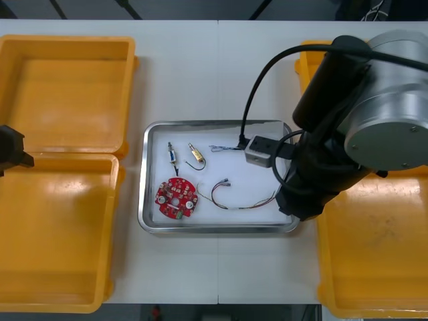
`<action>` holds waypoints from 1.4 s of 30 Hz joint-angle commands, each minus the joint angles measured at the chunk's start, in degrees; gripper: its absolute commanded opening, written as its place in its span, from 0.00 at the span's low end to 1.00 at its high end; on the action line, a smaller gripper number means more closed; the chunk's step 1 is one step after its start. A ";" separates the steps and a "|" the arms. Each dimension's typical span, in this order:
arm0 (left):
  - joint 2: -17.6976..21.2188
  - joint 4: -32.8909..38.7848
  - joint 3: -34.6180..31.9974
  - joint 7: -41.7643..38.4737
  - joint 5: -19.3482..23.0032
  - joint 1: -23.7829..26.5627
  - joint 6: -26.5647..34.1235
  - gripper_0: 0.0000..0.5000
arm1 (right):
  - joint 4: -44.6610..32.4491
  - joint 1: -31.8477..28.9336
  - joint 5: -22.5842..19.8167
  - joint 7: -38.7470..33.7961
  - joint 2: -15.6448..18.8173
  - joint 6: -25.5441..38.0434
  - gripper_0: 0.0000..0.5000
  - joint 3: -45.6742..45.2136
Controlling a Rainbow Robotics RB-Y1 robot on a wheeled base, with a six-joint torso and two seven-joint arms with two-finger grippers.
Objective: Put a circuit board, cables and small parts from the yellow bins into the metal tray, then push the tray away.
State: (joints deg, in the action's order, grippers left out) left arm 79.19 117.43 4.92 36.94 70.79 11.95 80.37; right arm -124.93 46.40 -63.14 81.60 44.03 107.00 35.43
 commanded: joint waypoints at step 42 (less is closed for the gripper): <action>0.35 1.13 -2.29 19.58 -1.01 -5.10 -4.17 1.00 | 14.54 4.40 32.73 10.78 -19.69 -19.90 0.45 35.76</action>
State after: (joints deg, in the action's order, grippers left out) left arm 79.17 118.47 2.74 60.97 69.47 7.86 75.99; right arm -109.80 49.07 -30.90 90.40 25.78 87.52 70.38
